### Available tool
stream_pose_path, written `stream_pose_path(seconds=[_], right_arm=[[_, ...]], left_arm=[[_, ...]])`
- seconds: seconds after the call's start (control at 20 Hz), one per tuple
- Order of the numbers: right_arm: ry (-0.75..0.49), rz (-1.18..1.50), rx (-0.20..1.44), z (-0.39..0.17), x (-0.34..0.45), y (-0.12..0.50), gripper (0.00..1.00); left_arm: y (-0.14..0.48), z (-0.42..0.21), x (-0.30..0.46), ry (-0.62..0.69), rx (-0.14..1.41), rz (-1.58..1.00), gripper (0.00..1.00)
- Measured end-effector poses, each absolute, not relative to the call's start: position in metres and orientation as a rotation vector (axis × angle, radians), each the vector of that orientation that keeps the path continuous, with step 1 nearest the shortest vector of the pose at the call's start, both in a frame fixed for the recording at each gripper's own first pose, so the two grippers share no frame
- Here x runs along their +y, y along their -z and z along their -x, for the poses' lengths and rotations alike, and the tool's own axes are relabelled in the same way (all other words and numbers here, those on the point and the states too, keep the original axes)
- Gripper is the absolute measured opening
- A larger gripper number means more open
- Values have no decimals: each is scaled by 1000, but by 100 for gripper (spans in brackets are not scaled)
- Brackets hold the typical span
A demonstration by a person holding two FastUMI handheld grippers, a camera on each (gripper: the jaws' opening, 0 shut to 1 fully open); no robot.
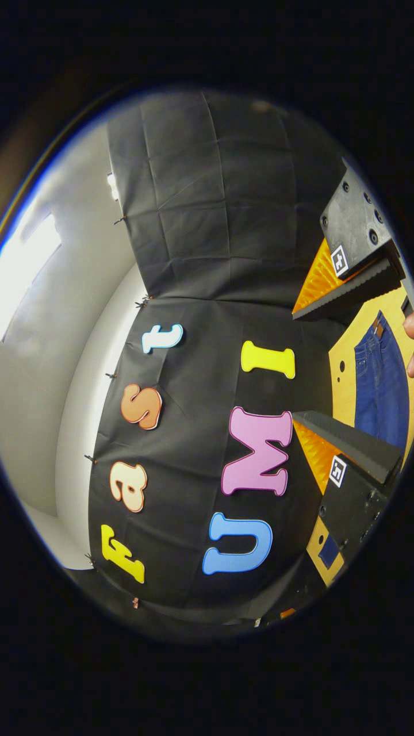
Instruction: Grasp the waist and the cuffs of the jeans and fold them to make the two legs overlap; first hold the waist and fold one-third of the jeans toward the cuffs, then hold the cuffs and fold the remaining one-third in the same direction to finish folding.
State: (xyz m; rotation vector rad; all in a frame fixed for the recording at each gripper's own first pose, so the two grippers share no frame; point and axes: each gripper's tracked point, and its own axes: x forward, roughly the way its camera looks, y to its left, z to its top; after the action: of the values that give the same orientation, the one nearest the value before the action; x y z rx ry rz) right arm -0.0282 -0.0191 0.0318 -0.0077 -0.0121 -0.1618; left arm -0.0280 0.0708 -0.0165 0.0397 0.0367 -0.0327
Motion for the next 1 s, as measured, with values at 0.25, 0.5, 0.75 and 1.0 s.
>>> stream_pose_path(seconds=[0.25,0.5,0.75,1.0], right_arm=[[190,14,23,23,-33,-17,96],[114,263,88,4,-40,36,96],[-5,494,235,-17,-46,137,95],[-273,797,305,-39,-29,243,96]], left_arm=[[47,37,88,82,96,-118,96],[122,37,104,143,235,-327,98],[193,30,99,278,401,-551,97],[273,37,117,459,615,-784,97]])
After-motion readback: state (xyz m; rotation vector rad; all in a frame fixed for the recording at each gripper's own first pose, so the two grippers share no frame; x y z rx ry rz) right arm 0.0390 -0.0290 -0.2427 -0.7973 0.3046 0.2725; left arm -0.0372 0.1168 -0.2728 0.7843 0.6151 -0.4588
